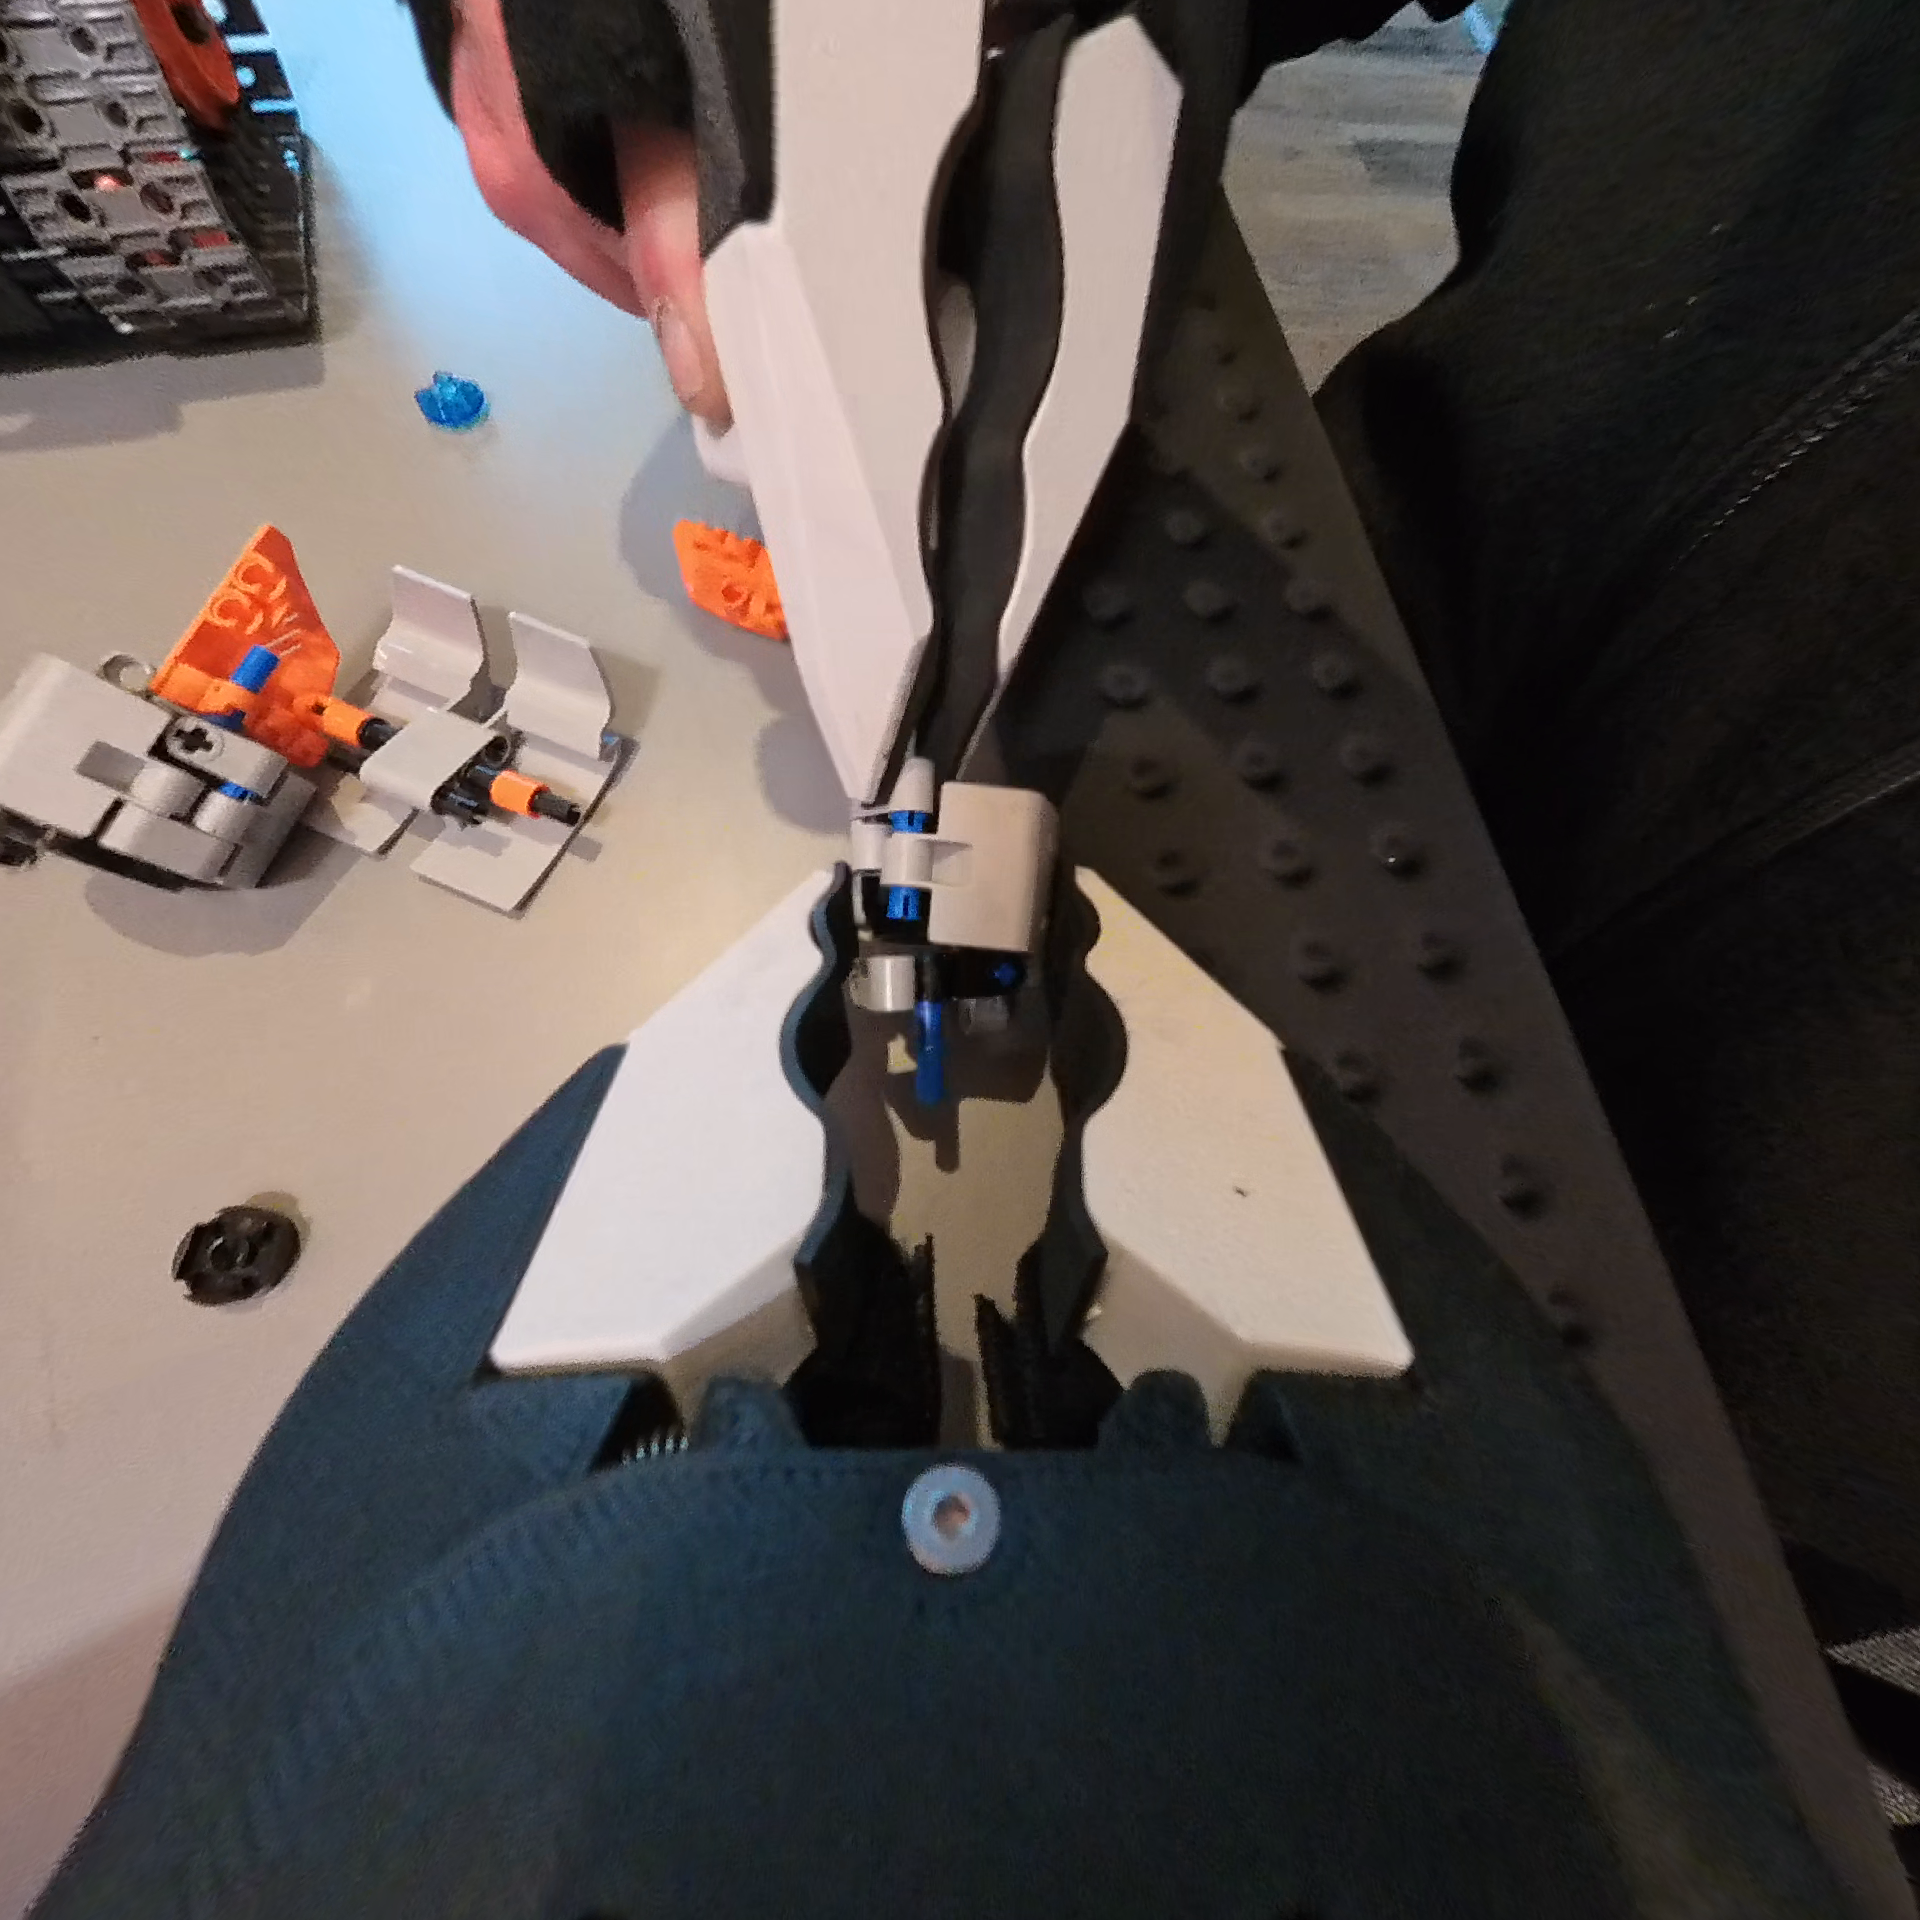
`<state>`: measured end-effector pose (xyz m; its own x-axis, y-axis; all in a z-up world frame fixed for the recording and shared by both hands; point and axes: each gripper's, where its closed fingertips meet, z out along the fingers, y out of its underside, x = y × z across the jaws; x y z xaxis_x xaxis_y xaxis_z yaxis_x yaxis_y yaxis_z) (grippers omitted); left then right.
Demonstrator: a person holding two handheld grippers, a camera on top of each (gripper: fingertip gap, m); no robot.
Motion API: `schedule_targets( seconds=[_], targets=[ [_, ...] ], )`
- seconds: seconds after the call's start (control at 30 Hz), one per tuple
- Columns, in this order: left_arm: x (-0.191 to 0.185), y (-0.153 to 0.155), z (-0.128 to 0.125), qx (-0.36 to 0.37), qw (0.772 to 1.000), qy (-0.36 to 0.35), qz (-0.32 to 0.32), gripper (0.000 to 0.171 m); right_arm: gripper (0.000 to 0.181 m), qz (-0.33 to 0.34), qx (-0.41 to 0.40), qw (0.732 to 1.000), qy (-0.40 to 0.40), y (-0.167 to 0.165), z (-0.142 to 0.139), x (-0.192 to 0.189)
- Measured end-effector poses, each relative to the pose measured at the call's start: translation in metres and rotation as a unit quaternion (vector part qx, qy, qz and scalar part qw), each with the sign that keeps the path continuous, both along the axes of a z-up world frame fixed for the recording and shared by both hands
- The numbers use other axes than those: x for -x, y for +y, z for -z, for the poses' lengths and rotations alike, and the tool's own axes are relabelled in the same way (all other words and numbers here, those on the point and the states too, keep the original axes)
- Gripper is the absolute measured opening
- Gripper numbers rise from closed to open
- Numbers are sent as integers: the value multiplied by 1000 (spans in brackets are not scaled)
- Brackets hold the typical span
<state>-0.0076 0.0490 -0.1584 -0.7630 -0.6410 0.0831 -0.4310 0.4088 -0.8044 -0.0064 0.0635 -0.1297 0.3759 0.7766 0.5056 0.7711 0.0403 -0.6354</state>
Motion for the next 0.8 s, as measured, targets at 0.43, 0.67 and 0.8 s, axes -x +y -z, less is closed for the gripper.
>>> schedule_targets(
  seconds=[0.43,0.67,0.8],
  targets=[
    [-26,29,-18,-21,990,-47,-129,64,3,93,17,994,51,14,-6,-24],
    [-22,3,-12,-60,995,-23,-72,40,4,46,-35,998,-39,9,4,-7],
    [-16,-6,-10,-9,999,10,-30,33,3,28,-63,994,-89,4,7,-6]
  ],
)
